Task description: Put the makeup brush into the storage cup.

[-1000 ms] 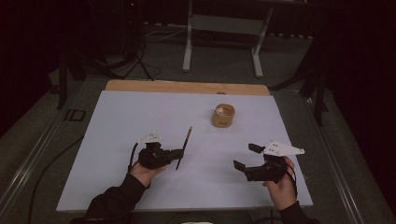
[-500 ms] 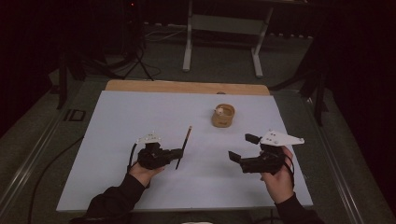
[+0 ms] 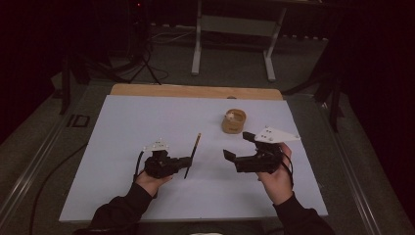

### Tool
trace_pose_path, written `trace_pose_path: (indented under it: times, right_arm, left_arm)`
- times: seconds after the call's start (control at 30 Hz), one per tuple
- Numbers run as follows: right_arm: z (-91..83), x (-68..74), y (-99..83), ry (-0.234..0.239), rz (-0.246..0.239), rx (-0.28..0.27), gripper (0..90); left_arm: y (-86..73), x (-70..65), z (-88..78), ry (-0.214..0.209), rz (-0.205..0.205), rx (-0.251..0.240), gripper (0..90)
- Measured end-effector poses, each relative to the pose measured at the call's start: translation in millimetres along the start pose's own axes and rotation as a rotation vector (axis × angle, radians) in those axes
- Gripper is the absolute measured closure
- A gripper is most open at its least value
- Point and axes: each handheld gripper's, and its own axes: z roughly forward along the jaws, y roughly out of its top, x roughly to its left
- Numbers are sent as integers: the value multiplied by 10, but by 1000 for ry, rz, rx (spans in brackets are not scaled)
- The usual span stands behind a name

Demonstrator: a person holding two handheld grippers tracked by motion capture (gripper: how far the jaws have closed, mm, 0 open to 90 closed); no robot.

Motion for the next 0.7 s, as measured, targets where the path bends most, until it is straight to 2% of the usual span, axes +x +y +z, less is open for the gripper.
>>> trace_pose_path:
  times: [0.2, 0.3, 0.33, 0.43, 0.53, 0.7]
  right_arm:
    - [137, 84, 72, -62, 48, -18, 96]
    - [175, 102, 86, -59, 76, -26, 96]
    - [212, 122, 99, -43, 102, -34, 96]
    - [273, 159, 125, -18, 131, -33, 96]
    - [362, 208, 164, -13, 144, -19, 97]
    - [500, 268, 216, -2, 219, -17, 98]
  left_arm:
    - [-1, 0, -5, 0, -2, -5, 845]
    - [2, 1, -1, -2, -4, -7, 845]
    - [3, 1, 1, -3, -4, -4, 845]
    - [0, -4, 1, -5, -5, -7, 845]
    - [4, -11, -7, -5, -5, -18, 845]
    - [5, -17, -12, -9, -3, -25, 845]
